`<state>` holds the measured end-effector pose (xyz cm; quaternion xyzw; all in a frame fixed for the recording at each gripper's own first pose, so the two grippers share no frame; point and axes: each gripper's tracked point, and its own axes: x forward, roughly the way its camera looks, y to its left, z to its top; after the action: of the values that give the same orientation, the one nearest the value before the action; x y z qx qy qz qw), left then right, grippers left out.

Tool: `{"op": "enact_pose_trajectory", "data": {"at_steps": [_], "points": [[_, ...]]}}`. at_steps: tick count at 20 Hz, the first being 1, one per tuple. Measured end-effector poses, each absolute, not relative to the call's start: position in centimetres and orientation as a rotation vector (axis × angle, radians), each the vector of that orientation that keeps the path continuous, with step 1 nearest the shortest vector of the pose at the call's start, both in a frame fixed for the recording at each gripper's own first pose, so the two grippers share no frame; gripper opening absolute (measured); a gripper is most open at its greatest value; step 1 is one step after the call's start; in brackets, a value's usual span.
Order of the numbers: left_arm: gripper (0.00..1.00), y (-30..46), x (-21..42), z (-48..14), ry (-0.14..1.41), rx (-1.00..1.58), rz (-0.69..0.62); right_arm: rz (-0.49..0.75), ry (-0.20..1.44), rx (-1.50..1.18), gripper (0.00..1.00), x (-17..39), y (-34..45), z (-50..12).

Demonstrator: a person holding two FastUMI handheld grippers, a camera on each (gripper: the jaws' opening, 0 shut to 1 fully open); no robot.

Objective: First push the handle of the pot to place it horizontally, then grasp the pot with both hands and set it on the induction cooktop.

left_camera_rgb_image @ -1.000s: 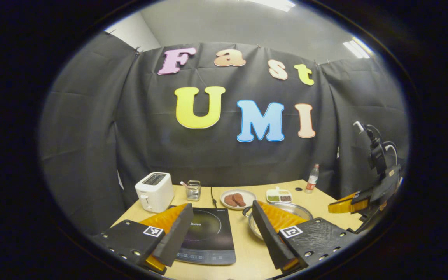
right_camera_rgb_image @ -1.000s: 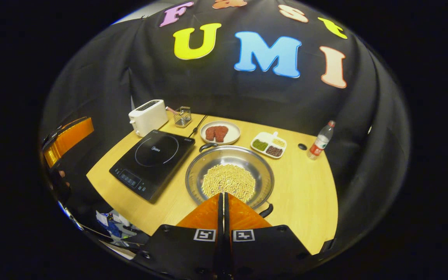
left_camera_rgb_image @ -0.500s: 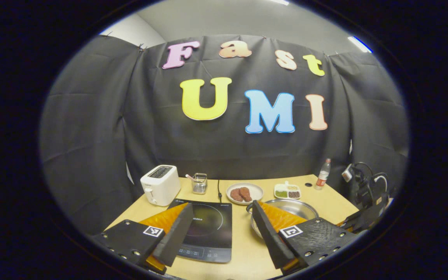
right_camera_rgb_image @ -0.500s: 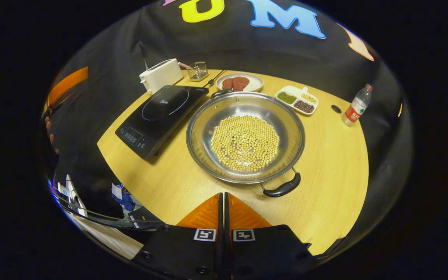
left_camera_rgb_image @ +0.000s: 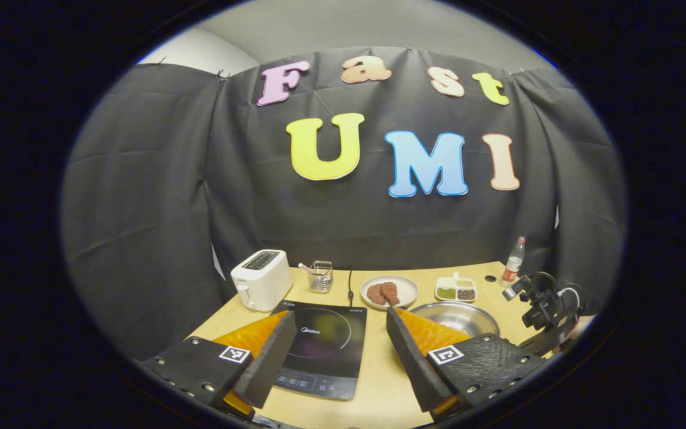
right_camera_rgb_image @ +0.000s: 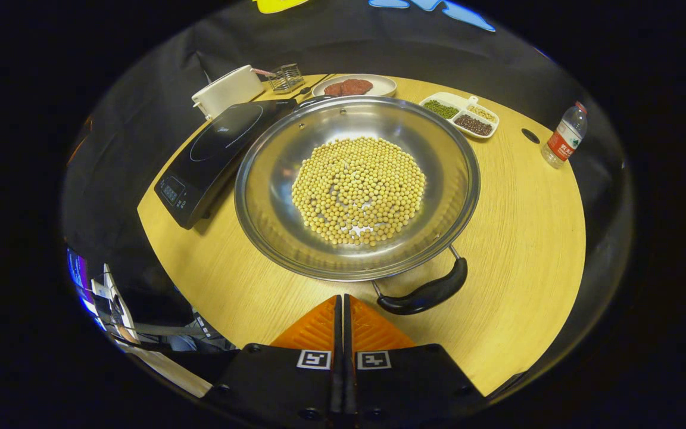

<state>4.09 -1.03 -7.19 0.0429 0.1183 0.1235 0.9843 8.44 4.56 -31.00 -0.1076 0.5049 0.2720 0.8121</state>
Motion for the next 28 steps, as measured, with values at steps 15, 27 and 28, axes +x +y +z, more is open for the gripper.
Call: {"op": "enact_pose_trajectory", "data": {"at_steps": [15, 27, 28], "points": [[0.89, -3.2, 5.3, -8.8, 0.285, 0.116, 0.242, 0.53, 1.045, -0.248, 0.02, 11.2, 1.6, -31.7], [0.89, -6.9, 6.2, -9.4, 0.325, 0.164, 0.214, 0.439, 1.006, -0.204, 0.02, 15.3, -2.3, -31.6], [0.89, -7.3, 6.5, -9.6, 0.329, 0.169, 0.214, 0.435, 1.006, -0.194, 0.02, 15.7, -2.5, -31.6]]}}
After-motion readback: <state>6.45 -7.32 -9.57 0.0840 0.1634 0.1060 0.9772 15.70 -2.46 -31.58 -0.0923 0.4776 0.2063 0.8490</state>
